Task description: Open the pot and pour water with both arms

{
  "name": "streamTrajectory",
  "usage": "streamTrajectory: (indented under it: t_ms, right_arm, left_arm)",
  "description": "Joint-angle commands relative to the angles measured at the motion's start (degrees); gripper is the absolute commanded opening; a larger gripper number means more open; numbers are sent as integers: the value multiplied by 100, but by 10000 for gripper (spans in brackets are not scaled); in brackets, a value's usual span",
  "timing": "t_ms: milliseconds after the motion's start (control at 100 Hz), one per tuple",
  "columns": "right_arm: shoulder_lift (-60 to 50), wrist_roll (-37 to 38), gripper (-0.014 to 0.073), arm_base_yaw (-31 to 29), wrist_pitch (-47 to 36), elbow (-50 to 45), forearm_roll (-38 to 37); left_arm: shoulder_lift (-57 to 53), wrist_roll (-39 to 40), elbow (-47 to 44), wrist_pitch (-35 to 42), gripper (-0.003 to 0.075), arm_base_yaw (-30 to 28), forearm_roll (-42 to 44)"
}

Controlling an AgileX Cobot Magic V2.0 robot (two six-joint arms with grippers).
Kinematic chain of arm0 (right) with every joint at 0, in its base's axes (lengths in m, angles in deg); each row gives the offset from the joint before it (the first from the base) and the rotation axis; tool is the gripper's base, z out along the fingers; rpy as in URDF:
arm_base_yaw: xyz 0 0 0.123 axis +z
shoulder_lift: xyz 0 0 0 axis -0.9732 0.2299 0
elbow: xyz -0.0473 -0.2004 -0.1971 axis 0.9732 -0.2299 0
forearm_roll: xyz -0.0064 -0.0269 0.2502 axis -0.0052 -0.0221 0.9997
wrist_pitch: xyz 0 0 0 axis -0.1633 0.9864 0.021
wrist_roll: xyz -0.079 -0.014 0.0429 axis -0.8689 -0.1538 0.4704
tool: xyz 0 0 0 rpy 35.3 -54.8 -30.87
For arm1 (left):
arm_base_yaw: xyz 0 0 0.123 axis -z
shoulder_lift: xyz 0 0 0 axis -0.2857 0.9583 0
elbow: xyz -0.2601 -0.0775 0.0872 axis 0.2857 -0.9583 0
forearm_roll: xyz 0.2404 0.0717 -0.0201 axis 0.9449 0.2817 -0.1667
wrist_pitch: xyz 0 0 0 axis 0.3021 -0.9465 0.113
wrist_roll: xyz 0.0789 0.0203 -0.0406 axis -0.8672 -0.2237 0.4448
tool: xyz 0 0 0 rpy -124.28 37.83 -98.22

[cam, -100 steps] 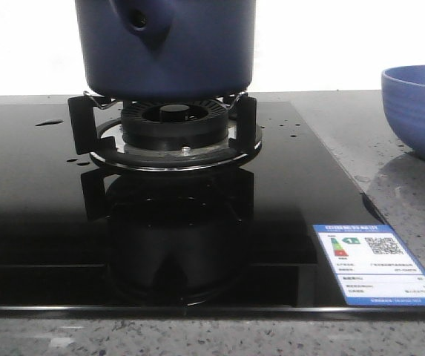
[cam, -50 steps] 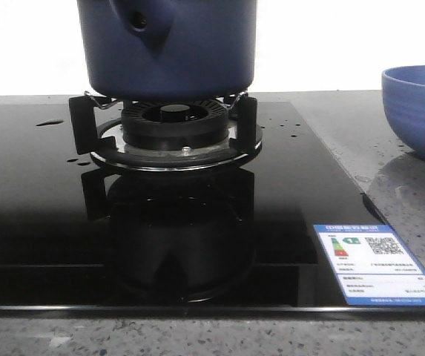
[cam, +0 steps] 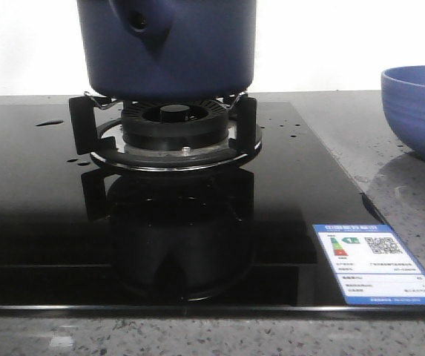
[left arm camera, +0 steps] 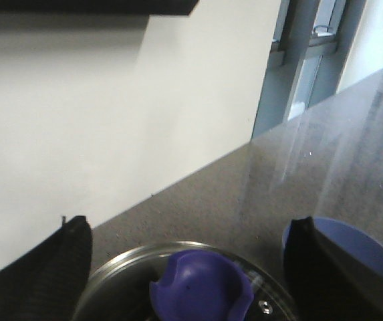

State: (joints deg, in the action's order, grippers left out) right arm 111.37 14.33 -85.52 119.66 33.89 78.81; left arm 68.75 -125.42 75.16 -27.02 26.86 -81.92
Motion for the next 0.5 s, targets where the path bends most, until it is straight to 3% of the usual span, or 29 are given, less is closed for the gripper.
streamTrajectory:
  t_ms: [0, 90, 190, 310, 490]
  right_arm:
    - [-101, -219, 339, -43, -607, 193, 655]
    - [-101, -584, 169, -43, -920, 169, 1445]
    - [-139, -1305, -71, -43, -1376, 6, 2443]
    - [-355, -2075, -56, -31, -2026, -367, 3447]
    - [-865, -3333, -56, -31, -2939, -1228, 4131]
  left_arm:
    - [-518, 336, 207, -161, 431, -263, -211]
    - [-819, 674, 207, -161, 256, -514, -24]
    - [-1119, 819, 179, -171, -19, -750, 259]
    - [-1505, 1096, 44, 256, -19, -832, 717]
    - [-2360, 1741, -652, 2075, -20, -830, 1581]
